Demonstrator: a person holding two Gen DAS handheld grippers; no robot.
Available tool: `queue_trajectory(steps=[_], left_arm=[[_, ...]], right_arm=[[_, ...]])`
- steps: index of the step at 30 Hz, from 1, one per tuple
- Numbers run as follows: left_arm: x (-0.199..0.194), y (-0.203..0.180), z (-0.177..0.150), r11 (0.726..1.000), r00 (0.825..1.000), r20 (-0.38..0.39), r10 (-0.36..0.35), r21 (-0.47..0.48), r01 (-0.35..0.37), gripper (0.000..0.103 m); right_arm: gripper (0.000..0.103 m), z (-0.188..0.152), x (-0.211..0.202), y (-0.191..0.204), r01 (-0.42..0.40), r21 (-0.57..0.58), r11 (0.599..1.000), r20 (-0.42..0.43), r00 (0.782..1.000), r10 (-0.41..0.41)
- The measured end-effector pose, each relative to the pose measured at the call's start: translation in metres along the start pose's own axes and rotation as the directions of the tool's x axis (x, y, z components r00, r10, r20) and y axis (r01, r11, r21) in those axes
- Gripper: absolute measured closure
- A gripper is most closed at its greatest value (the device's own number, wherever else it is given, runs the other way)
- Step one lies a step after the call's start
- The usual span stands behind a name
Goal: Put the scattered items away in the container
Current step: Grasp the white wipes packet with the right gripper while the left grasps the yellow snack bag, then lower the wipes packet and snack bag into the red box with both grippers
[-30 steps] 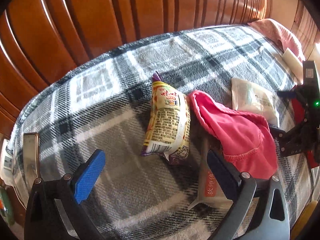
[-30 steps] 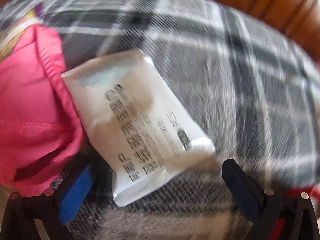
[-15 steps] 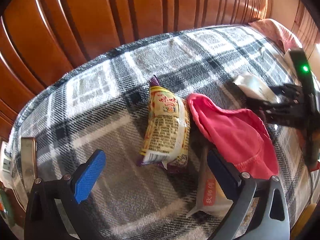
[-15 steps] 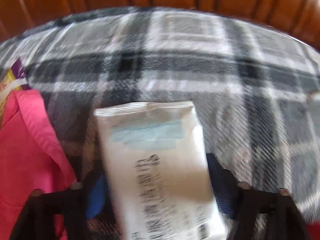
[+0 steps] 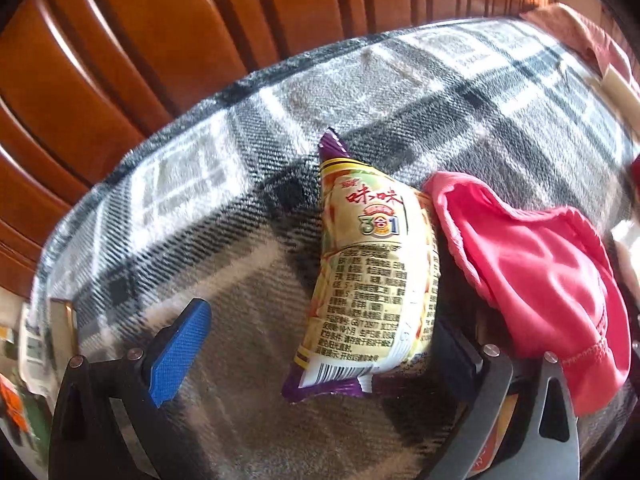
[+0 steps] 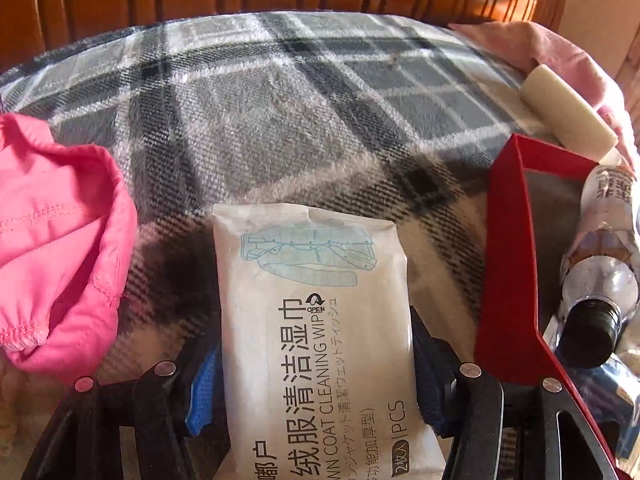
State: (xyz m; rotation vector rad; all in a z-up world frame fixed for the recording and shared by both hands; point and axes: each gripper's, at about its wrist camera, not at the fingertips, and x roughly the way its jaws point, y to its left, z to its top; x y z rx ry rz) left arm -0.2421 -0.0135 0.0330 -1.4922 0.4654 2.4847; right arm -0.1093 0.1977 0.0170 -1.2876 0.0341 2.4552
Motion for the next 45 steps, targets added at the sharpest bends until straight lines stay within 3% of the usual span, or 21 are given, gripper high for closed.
queue_trajectory(steps=[3,8,11,12,15,18,19,20,21,22,23,35,42,45], left_arm=[[0.006,0.008,-0.003,0.998,0.999,0.02,-0.047,-0.046,0.048,0.0],[0.002,0.007,-0.017,0.997,0.988,0.154,-0.012,-0.075,0.024,0.0],[0.002,0.006,-0.018,0.995,0.985,0.174,0.008,-0.095,0.009,0.0],[0.002,0.007,-0.018,0.995,0.984,0.177,0.008,-0.102,0.01,0.0],[0.004,0.007,-0.016,0.995,0.982,0.189,0.009,-0.104,0.01,0.0],[0.006,0.007,-0.015,0.994,0.982,0.191,0.004,-0.104,0.016,0.0],[0.005,0.007,-0.015,0.994,0.982,0.189,-0.001,-0.104,0.021,0.0],[0.003,0.006,-0.015,0.995,0.982,0.19,-0.008,-0.097,0.027,0.009],[-0.003,0.001,-0.017,0.997,0.978,0.208,-0.014,-0.071,0.029,0.022],[-0.011,-0.006,-0.021,0.999,0.973,0.229,-0.003,-0.038,0.012,0.048],[-0.014,-0.013,-0.022,1.0,0.972,0.234,0.011,-0.014,-0.008,0.055],[-0.031,-0.02,-0.023,0.999,0.98,0.198,0.007,-0.043,0.001,0.055],[-0.073,0.001,-0.024,0.995,0.961,0.278,0.001,-0.095,0.026,0.055],[-0.092,-0.003,-0.017,0.997,0.949,0.315,-0.015,-0.07,0.039,0.054]], right_arm=[[0.036,-0.002,0.009,-0.005,-0.043,0.06,0.997,-0.023,0.999,0.045],[0.035,-0.007,0.004,0.0,-0.044,0.053,0.998,-0.031,0.998,0.046],[0.017,-0.008,0.007,-0.002,-0.01,0.071,0.997,-0.016,1.0,0.011],[0.0,-0.009,0.011,-0.004,0.039,0.087,0.995,-0.013,0.999,-0.038],[0.0,-0.01,0.017,-0.014,-0.013,0.147,0.989,-0.009,1.0,0.015],[0.0,-0.01,0.017,-0.013,-0.012,0.145,0.989,-0.004,1.0,0.012],[0.001,-0.01,0.017,-0.014,-0.012,0.144,0.989,-0.005,1.0,0.013],[0.006,-0.008,0.016,-0.013,-0.023,0.138,0.99,-0.006,1.0,0.024],[0.03,-0.006,0.01,-0.011,-0.05,0.122,0.991,0.003,0.999,0.05],[0.043,-0.003,0.006,-0.007,-0.053,0.1,0.994,0.004,0.999,0.052],[0.043,-0.001,0.004,-0.001,-0.044,0.065,0.997,-0.015,0.999,0.045],[0.044,0.004,-0.003,0.005,-0.039,0.056,0.998,-0.042,0.998,0.042],[0.044,0.023,-0.016,0.012,-0.066,0.09,0.994,0.008,0.998,0.065],[0.044,0.032,-0.023,0.011,0.02,0.076,0.997,0.001,1.0,-0.02]])
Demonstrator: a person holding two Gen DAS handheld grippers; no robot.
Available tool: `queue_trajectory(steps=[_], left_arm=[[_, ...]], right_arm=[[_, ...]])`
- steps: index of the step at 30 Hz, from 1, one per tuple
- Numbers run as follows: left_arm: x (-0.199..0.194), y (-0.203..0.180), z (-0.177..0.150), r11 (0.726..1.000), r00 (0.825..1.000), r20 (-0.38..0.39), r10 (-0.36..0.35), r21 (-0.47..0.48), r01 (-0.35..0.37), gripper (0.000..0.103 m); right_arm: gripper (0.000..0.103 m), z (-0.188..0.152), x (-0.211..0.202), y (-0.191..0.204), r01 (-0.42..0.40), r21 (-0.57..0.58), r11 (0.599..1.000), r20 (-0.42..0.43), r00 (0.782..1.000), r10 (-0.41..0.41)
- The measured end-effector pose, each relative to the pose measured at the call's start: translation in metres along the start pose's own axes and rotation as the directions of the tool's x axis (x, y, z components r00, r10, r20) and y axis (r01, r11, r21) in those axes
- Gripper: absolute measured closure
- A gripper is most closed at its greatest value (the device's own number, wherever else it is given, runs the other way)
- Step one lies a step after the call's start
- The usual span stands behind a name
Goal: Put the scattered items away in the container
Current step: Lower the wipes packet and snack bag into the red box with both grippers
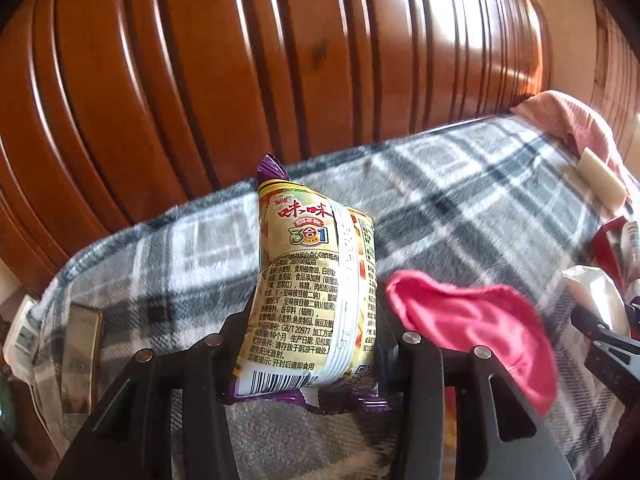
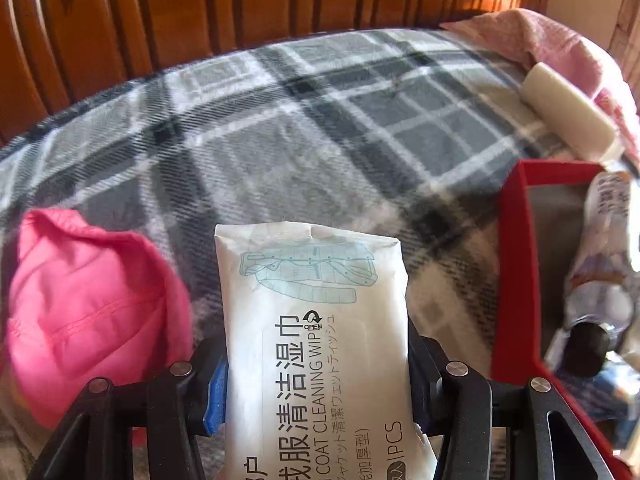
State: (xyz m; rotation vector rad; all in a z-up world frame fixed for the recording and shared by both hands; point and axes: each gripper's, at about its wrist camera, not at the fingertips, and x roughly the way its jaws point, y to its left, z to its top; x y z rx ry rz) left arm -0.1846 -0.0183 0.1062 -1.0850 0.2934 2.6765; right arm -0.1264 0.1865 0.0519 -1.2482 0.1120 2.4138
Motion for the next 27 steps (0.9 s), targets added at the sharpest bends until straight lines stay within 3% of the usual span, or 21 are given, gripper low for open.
queue_trajectory(steps=[4,8,10,13,15,17,19,20,24,26,27], left_arm=[[-0.026,-0.065,0.025,0.989,0.993,0.091,-0.068,0.137,0.056,0.053],[-0.054,-0.166,0.031,0.929,0.962,0.13,-0.241,0.317,0.19,0.053],[-0.055,-0.222,0.034,0.884,0.937,0.085,-0.34,0.368,0.288,0.053],[-0.052,-0.302,0.036,0.795,0.898,-0.014,-0.44,0.458,0.397,0.053],[-0.061,-0.338,0.03,0.751,0.889,-0.019,-0.457,0.527,0.397,0.052],[-0.063,-0.371,0.025,0.712,0.898,0.002,-0.44,0.61,0.347,0.052],[-0.065,-0.388,0.022,0.697,0.92,0.015,-0.392,0.657,0.286,0.05],[-0.063,-0.392,0.024,0.694,0.919,0.001,-0.393,0.656,0.296,0.05],[-0.06,-0.391,0.033,0.699,0.894,-0.021,-0.448,0.614,0.365,0.049],[-0.063,-0.391,0.035,0.704,0.89,0.051,-0.454,0.632,0.324,0.041],[-0.067,-0.388,0.035,0.715,0.892,0.088,-0.443,0.636,0.292,0.036]], right_arm=[[0.044,0.001,-0.022,-0.038,0.027,0.059,0.998,0.046,0.999,-0.03],[0.044,-0.002,-0.046,-0.112,0.115,0.192,0.975,0.085,0.987,-0.133],[0.044,-0.006,-0.052,-0.154,0.178,0.267,0.947,0.081,0.975,-0.206],[0.043,-0.009,-0.05,-0.206,0.298,0.306,0.904,0.052,0.943,-0.329],[0.043,-0.008,-0.046,-0.229,0.328,0.312,0.891,0.056,0.93,-0.362],[0.043,-0.007,-0.042,-0.244,0.289,0.344,0.893,0.065,0.942,-0.33],[0.043,-0.01,-0.036,-0.255,0.239,0.39,0.889,0.059,0.957,-0.283],[0.043,-0.013,-0.033,-0.259,0.234,0.409,0.882,0.052,0.959,-0.278],[0.041,-0.024,-0.03,-0.274,0.15,0.509,0.847,0.063,0.975,-0.211],[0.038,-0.025,-0.035,-0.274,0.126,0.532,0.838,0.082,0.977,-0.199],[0.03,-0.025,-0.037,-0.274,0.142,0.537,0.832,0.08,0.973,-0.217]])
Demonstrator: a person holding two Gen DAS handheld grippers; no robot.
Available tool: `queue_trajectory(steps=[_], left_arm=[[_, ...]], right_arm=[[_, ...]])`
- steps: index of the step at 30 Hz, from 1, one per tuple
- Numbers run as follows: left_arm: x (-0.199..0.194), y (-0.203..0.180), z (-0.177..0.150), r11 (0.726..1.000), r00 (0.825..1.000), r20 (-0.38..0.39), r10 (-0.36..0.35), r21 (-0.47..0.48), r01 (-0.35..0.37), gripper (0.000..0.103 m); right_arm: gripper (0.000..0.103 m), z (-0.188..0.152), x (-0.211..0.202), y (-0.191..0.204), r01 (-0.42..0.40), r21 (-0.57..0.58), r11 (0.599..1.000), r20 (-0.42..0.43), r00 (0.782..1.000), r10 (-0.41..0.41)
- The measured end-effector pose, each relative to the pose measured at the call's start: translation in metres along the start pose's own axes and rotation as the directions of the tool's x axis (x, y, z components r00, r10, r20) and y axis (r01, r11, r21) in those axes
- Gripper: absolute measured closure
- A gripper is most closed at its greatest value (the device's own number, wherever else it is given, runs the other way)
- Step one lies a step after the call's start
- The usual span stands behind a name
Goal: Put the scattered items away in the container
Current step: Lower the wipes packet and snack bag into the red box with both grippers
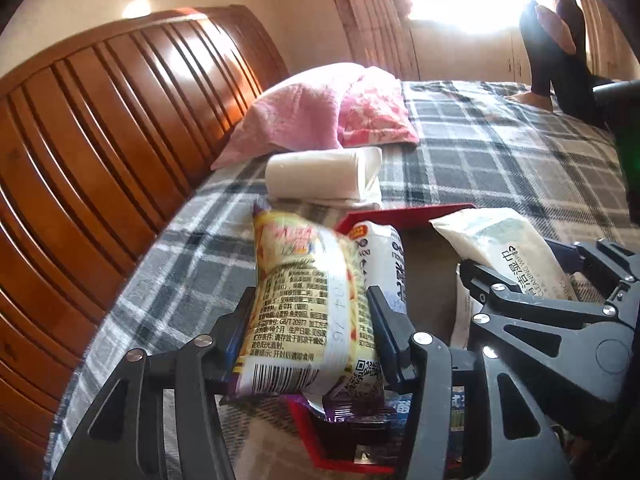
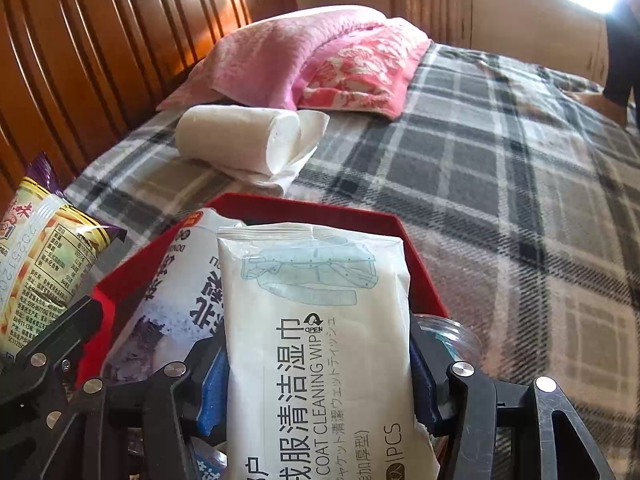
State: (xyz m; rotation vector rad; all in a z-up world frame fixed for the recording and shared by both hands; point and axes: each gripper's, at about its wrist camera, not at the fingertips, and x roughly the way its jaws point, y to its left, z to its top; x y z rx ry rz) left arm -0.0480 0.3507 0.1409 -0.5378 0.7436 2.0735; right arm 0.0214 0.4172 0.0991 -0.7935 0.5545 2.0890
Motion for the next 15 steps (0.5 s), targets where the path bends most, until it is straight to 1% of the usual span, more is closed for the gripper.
queue_trajectory(steps=[1,2,3,4,5,6,7,9,11,13,15], left_arm=[[-0.001,0.002,0.001,1.0,1.0,0.008,0.025,-0.008,-0.025,0.019],[-0.001,0.007,0.002,0.999,0.999,-0.008,0.033,-0.033,-0.033,0.0],[0.002,0.014,0.002,0.997,0.999,-0.045,-0.006,-0.079,0.003,0.0],[0.004,0.02,0.001,0.99,0.996,-0.069,-0.064,-0.131,0.055,0.0],[0.004,0.025,0.0,0.98,0.992,-0.078,-0.099,-0.178,0.084,0.0],[0.002,0.027,-0.001,0.974,0.992,-0.077,-0.104,-0.21,0.085,0.0],[-0.002,0.027,-0.001,0.975,0.994,-0.067,-0.089,-0.212,0.073,0.0],[-0.012,0.023,0.0,0.986,0.998,-0.037,-0.042,-0.162,0.035,0.0],[-0.023,0.02,0.001,0.993,1.0,-0.01,0.014,-0.12,-0.015,0.0],[-0.032,0.025,0.002,0.992,0.999,-0.002,0.034,-0.121,-0.034,0.0],[-0.042,0.034,0.0,0.989,0.998,0.0,0.055,-0.136,-0.055,0.0]], right_arm=[[0.019,0.0,-0.003,-0.001,0.037,0.001,0.999,0.01,0.999,-0.037],[0.015,0.0,-0.007,-0.003,0.083,0.001,0.997,0.027,0.996,-0.083],[0.012,0.0,-0.012,-0.006,0.126,0.0,0.992,0.06,0.99,-0.126],[0.002,0.0,-0.017,-0.01,0.152,-0.001,0.988,0.091,0.984,-0.151],[0.0,0.001,-0.021,-0.012,0.164,-0.002,0.987,0.107,0.981,-0.163],[0.0,0.003,-0.026,-0.014,0.164,0.003,0.986,0.113,0.98,-0.164],[0.0,0.003,-0.029,-0.017,0.155,0.019,0.988,0.112,0.981,-0.156],[0.0,0.004,-0.032,-0.021,0.127,0.046,0.991,0.098,0.987,-0.131],[0.0,0.001,-0.031,-0.02,0.101,0.044,0.994,0.072,0.992,-0.104],[0.0,-0.002,-0.029,-0.021,0.093,0.057,0.994,0.052,0.994,-0.096],[0.0,-0.007,-0.03,-0.024,0.089,0.073,0.993,0.054,0.994,-0.093]])
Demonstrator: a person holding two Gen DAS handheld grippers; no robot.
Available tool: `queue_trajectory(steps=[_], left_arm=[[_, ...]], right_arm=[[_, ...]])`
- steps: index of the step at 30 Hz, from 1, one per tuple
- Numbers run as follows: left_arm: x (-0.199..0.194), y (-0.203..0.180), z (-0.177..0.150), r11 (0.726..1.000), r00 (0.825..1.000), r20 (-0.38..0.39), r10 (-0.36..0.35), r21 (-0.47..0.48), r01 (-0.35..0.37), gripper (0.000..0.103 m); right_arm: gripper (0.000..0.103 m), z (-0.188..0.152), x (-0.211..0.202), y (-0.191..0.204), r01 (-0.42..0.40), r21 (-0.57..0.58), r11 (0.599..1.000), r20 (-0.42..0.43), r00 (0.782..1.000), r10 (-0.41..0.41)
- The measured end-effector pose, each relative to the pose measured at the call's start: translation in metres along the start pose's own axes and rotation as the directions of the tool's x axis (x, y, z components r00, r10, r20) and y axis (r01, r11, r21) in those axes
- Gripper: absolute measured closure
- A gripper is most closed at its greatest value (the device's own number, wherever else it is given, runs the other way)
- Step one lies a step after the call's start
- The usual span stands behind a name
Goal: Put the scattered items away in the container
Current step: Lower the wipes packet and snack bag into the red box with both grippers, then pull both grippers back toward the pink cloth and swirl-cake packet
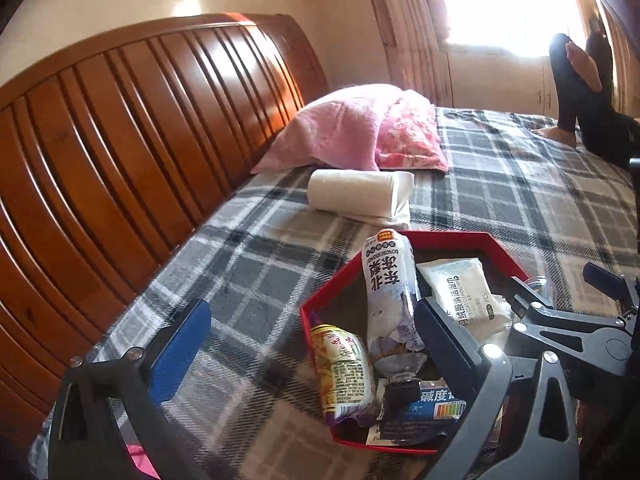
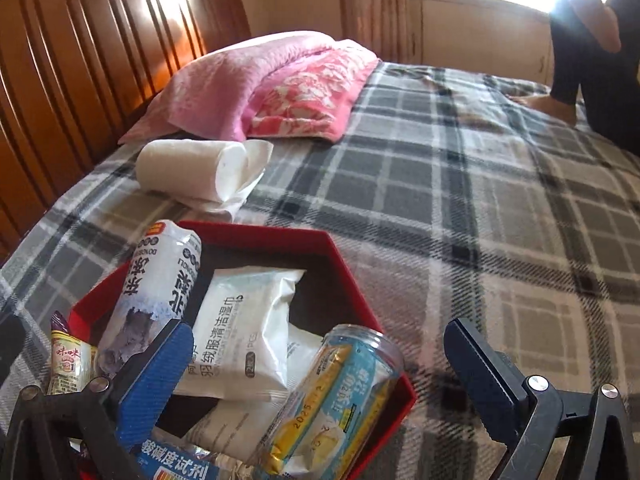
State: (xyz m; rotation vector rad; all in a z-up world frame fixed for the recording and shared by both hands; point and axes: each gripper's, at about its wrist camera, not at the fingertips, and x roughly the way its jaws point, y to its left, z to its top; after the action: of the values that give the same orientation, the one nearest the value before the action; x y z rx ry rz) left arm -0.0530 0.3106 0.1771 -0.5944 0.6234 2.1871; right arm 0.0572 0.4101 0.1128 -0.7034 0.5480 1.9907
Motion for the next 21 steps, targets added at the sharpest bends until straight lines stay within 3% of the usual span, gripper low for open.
queue_trajectory(steps=[5,7,11,15,18,20,21], left_arm=[[-0.031,0.045,-0.017,0.985,0.985,0.031,0.167,0.03,-0.168,0.0],[-0.04,0.07,-0.026,0.971,0.971,0.021,0.239,0.024,-0.239,0.0],[-0.055,0.131,-0.039,0.957,0.957,-0.031,0.288,-0.036,-0.289,0.0],[-0.077,0.188,-0.061,0.904,0.91,-0.044,0.413,-0.104,-0.416,0.0],[-0.093,0.227,-0.081,0.871,0.885,-0.103,0.454,-0.16,-0.465,0.0],[-0.099,0.249,-0.096,0.848,0.865,-0.153,0.477,-0.177,-0.499,0.0],[-0.101,0.256,-0.104,0.836,0.853,-0.173,0.492,-0.178,-0.518,0.0]], right_arm=[[0.0,0.001,-0.014,0.011,0.027,-0.045,0.999,0.046,0.999,-0.025],[0.0,0.003,-0.026,0.029,-0.027,-0.091,0.995,0.088,0.996,0.035],[0.0,-0.007,-0.045,0.073,-0.202,-0.149,0.968,0.092,0.972,0.216],[0.0,-0.043,-0.058,0.126,-0.451,-0.152,0.879,0.007,0.889,0.458],[0.0,-0.08,-0.061,0.171,-0.602,-0.169,0.78,-0.136,0.799,0.586],[0.0,-0.108,-0.06,0.199,-0.653,-0.236,0.72,-0.25,0.756,0.604],[0.0,-0.123,-0.059,0.212,-0.651,-0.286,0.703,-0.291,0.758,0.584]])
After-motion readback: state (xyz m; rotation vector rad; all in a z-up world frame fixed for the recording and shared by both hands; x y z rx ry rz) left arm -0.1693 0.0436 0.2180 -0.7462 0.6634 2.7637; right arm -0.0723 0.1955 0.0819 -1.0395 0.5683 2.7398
